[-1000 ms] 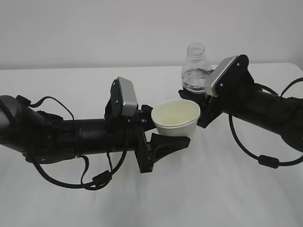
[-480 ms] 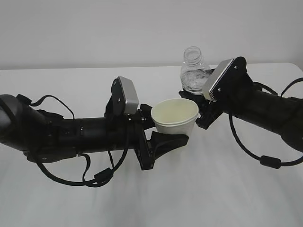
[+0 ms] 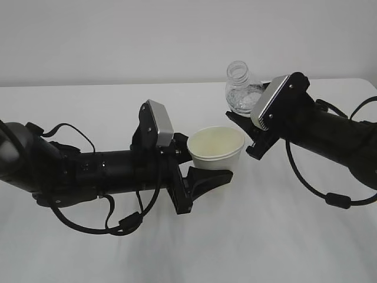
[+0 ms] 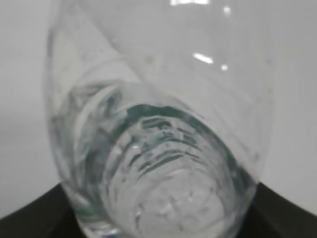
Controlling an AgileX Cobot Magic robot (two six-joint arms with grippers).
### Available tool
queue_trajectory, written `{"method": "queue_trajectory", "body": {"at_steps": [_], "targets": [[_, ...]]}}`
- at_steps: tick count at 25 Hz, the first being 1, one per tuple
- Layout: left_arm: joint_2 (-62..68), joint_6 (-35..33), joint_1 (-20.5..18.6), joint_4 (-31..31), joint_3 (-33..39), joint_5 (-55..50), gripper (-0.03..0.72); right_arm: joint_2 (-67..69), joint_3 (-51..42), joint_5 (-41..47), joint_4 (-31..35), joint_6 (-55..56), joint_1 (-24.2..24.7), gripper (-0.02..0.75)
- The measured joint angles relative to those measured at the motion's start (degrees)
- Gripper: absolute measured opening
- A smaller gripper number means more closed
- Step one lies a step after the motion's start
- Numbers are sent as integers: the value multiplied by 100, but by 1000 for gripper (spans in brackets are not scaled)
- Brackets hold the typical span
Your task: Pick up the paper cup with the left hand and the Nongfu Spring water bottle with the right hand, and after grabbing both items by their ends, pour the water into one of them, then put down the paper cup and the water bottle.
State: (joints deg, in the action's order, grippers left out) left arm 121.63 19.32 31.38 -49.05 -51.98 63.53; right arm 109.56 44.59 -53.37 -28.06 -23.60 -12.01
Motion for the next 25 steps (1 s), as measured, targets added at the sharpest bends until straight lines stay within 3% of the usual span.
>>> {"method": "queue_trajectory", "body": {"at_steps": [25], "targets": [[0,-78,0,34,0,0,456,0,0,-472,434,-1860,0,489]]}}
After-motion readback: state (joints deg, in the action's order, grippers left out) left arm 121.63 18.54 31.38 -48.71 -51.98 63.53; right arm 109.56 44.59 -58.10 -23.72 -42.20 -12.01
